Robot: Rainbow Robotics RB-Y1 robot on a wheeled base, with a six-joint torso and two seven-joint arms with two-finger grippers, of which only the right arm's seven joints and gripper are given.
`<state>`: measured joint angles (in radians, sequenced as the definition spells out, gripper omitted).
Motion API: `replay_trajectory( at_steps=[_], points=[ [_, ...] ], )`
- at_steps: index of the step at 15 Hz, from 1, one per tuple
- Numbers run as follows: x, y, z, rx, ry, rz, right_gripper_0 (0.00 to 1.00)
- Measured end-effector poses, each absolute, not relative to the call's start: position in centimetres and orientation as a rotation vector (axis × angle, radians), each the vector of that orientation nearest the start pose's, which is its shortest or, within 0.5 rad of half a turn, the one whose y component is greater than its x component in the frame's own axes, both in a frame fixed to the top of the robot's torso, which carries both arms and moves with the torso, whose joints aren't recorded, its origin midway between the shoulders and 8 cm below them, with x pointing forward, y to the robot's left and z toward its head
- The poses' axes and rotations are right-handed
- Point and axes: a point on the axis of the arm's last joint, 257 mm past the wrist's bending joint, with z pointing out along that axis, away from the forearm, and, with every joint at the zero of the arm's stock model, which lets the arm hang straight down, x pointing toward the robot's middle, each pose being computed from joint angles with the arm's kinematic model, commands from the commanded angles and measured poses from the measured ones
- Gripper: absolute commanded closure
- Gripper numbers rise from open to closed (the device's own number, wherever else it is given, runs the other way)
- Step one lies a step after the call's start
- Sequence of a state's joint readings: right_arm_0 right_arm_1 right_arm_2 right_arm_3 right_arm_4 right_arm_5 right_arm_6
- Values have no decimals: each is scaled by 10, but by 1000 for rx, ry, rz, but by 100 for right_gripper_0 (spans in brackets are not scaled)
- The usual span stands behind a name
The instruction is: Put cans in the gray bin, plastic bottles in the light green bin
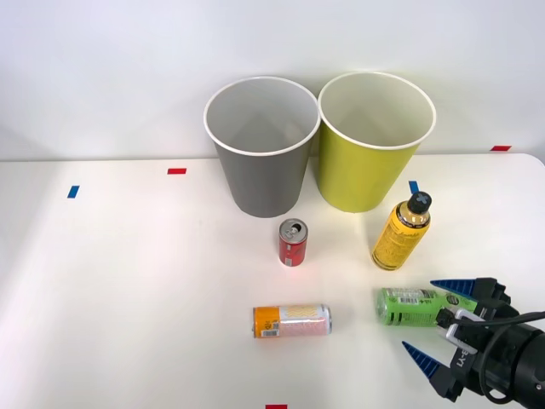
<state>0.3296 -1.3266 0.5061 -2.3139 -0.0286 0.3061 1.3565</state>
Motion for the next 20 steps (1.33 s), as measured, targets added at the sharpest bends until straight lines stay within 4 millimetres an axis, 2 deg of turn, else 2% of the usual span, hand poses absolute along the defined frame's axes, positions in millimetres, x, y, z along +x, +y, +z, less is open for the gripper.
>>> replay_trajectory(
  at_steps=[3,7,11,13,14,18,20],
  points=[
    [333,-223,-263,-1351,1740,-125,0],
    [346,-242,-265,-1481,1728,-272,0],
    [332,-257,-272,-1567,1895,-367,0],
    [316,-251,-271,-1603,1975,-347,0],
    [316,-246,-266,-1619,1964,-348,0],
    [335,-240,-267,-1674,1916,-385,0],
    [340,-244,-277,-1714,1936,-386,0]
  ],
)
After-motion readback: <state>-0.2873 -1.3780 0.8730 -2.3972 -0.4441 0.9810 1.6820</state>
